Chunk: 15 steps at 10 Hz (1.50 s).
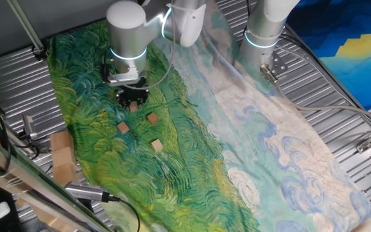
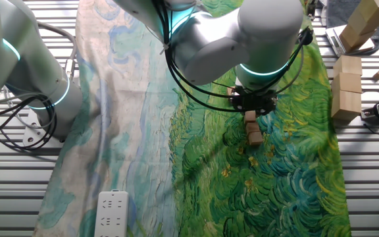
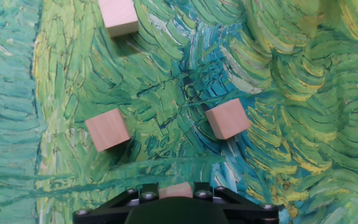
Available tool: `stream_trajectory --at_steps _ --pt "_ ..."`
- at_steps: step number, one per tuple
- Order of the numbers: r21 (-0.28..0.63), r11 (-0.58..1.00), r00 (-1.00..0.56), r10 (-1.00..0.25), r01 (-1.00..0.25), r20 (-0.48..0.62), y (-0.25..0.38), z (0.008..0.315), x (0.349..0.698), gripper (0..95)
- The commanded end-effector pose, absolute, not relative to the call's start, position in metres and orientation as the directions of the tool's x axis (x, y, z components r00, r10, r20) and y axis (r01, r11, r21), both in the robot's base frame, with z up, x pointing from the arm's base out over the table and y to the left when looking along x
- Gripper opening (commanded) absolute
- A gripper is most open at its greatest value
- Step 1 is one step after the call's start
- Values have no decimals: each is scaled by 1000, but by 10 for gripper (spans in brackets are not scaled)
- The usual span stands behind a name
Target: Stack the blocks into a pyramid shape
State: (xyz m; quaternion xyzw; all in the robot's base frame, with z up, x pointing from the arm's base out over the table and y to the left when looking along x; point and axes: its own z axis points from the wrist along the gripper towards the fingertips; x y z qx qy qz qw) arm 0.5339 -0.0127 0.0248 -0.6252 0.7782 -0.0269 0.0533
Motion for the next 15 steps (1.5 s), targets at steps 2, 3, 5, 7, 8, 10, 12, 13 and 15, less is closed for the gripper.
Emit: stream_trajectory --at_steps 2,3,5,7,8,10,12,13,15 --pt "-115 206 -206 -978 -972 -14 -13 25 534 0" --pt "-116 221 -221 -975 -968 -14 -13 25 534 0" --pt "-117 240 -240 -971 -964 -12 -13 25 534 0" --pt "-118 268 -268 -963 -956 -17 -13 25 534 0" --pt "-118 274 -274 -962 -954 -19 -13 25 534 0" --pt "-118 283 -282 -959 -952 -22 -13 25 534 0" --pt "-119 287 -287 -958 -950 -21 -13 25 534 0" --pt "-122 278 -278 -960 -953 -21 -13 25 534 0" --pt "-123 271 -271 -962 -955 -23 -13 25 534 0"
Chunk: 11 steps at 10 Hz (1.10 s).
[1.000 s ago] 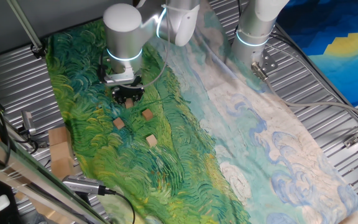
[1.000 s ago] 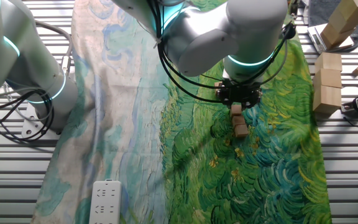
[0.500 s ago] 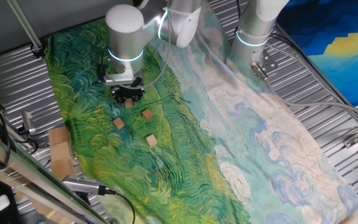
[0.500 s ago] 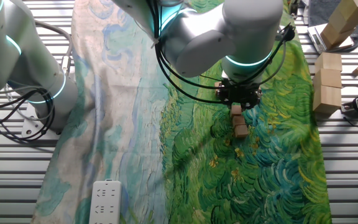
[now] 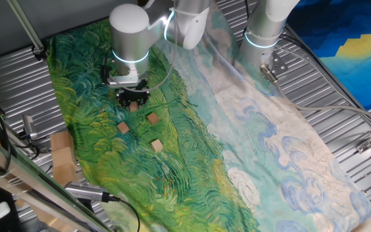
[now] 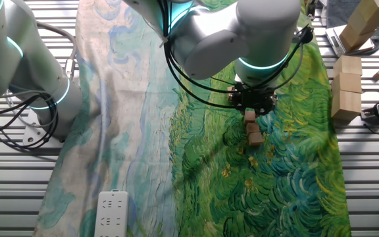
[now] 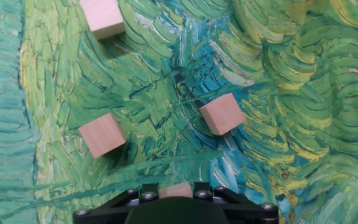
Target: Stack the blocks into a pyramid shape
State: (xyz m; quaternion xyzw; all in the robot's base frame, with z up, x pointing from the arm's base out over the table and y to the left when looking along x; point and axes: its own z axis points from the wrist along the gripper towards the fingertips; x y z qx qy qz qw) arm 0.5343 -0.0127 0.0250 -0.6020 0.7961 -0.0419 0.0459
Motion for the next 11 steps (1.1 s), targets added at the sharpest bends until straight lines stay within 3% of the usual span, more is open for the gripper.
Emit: stream_trajectory --at_steps 1,11 --pt "-124 267 -266 -964 -956 -22 -13 25 534 0" --pt "-134 219 -216 -976 -966 -42 -12 23 537 0"
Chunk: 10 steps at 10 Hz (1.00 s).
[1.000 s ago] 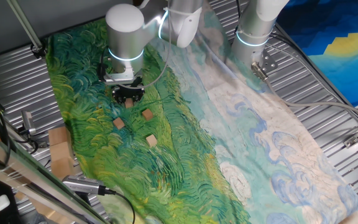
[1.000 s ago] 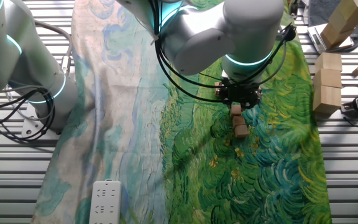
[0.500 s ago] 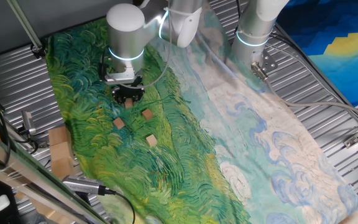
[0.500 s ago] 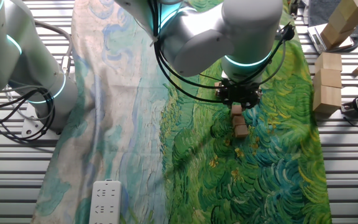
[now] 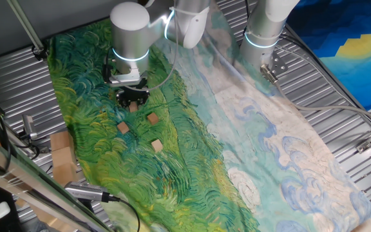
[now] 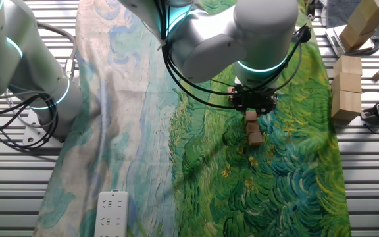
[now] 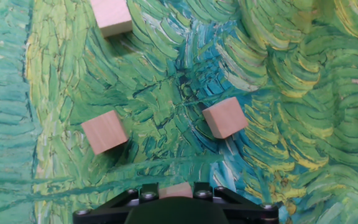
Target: Stack the blocks into a pyramid shape
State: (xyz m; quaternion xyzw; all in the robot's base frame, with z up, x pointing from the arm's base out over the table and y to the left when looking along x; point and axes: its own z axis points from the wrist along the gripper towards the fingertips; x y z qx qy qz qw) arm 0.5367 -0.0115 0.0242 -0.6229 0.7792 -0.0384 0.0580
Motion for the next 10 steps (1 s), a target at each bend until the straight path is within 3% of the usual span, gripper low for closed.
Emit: stream_trajectory --at_steps 1,10 --pt "-134 217 -213 -976 -967 -45 -12 22 537 0" --pt "-134 198 -191 -980 -971 -57 -14 22 542 0"
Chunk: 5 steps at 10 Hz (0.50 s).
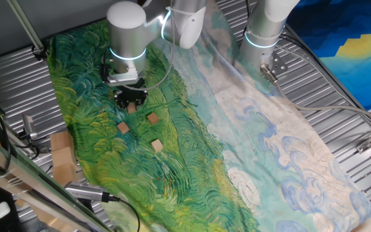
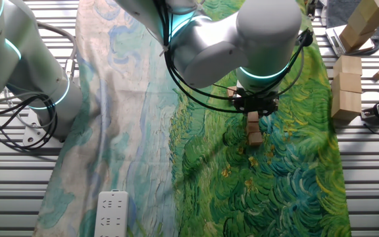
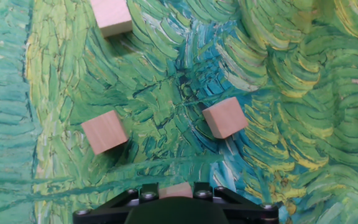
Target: Stack the blocks into a pyramid shape
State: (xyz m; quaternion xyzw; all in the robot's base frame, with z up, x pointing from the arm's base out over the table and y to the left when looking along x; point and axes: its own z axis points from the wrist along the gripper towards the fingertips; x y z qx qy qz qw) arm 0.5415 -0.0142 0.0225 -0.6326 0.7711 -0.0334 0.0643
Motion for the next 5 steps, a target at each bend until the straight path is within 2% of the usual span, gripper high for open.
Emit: stream_trajectory --at_steps 1,5 --pt "-135 196 -190 -980 -971 -57 -15 22 542 0" --pt "-137 192 -186 -981 -972 -58 -15 22 541 0"
